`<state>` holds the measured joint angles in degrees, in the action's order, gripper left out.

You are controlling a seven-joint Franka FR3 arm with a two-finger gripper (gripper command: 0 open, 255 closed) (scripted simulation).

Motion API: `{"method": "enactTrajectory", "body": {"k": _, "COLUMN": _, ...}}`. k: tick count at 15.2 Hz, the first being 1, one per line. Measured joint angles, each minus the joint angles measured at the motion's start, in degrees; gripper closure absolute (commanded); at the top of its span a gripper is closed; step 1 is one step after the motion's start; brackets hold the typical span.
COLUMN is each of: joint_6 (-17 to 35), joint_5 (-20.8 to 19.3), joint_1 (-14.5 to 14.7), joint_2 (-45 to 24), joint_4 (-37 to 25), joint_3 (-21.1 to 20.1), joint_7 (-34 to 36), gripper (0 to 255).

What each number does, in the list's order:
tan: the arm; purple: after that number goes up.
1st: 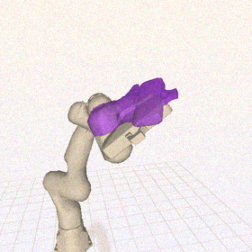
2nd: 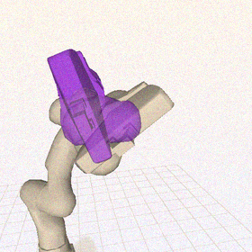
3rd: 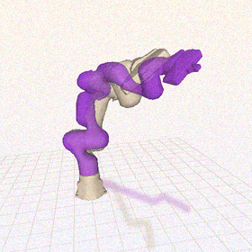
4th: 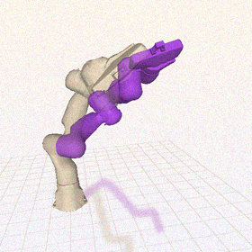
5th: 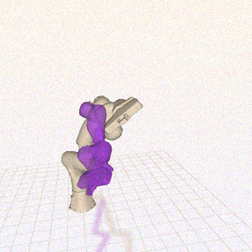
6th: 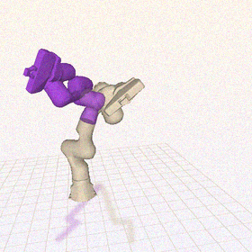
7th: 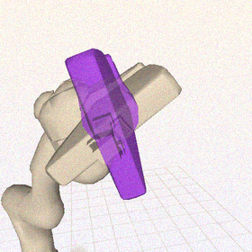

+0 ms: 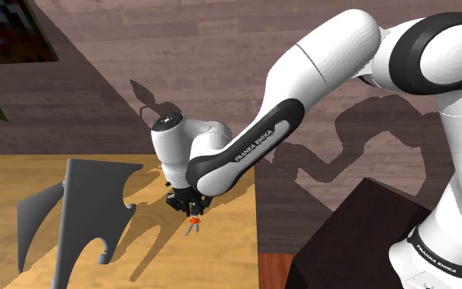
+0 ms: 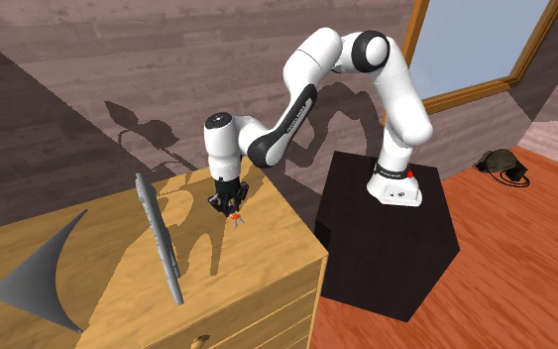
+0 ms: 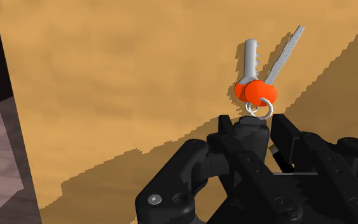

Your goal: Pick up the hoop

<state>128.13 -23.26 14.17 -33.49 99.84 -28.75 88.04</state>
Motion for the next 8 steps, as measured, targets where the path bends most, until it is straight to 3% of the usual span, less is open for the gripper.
{"method": "enactTrajectory", "body": {"k": 8, "joint_6": -0.3, "joint_5": 0.2, "joint_1": -0.1, "joint_2": 0.2, "joint_4": -0.1, "joint_3": -0.1, "joint_7": -0.1, "gripper": 255}}
